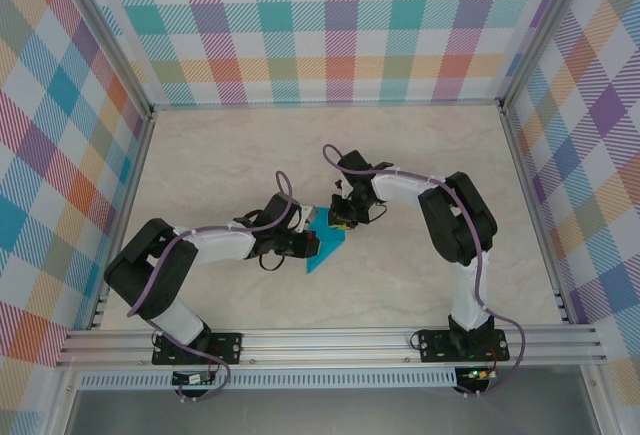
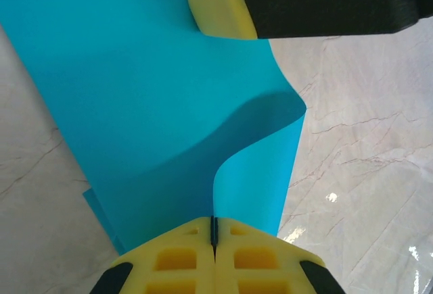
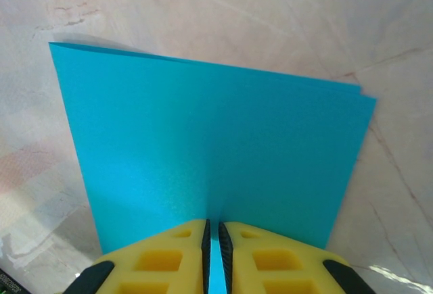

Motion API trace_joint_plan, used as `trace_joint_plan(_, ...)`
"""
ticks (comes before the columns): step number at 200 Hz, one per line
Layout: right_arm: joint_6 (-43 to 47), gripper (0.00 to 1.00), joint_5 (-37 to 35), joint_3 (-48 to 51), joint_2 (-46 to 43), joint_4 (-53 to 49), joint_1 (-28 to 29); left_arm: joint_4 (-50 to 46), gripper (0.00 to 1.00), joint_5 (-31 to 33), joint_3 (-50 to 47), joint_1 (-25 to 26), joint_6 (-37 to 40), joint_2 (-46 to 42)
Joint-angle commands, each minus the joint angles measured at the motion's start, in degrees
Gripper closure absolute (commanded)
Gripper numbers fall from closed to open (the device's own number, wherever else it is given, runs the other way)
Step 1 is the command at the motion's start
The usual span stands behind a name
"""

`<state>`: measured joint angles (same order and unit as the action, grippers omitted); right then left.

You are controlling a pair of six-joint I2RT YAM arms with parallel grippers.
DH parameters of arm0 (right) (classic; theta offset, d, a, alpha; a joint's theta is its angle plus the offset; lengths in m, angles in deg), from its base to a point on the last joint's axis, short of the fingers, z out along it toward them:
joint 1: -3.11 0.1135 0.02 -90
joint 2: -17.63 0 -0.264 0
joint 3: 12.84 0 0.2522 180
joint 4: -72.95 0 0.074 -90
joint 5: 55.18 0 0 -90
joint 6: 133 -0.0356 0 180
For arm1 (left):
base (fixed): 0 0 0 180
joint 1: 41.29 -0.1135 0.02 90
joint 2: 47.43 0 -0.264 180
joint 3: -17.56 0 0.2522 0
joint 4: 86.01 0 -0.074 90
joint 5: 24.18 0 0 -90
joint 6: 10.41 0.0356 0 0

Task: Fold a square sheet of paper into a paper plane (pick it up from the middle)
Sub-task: Third fold the triangle at the center of the table.

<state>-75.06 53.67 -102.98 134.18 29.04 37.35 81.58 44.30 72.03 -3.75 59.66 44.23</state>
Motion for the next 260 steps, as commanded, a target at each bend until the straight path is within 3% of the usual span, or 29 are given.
trace_joint_plan(1,0.97,0.84,-4.46,0.53,2.27,-4.03,0.48,-1.67,1.00,0.56,1.18,-1.11,0.87,-0.15)
trace_joint_plan(260,-0.01,0.83,-4.68,1.50,2.45,-3.79,1.00,-2.25,0.99,4.61,1.03,-1.37,0.59,1.28)
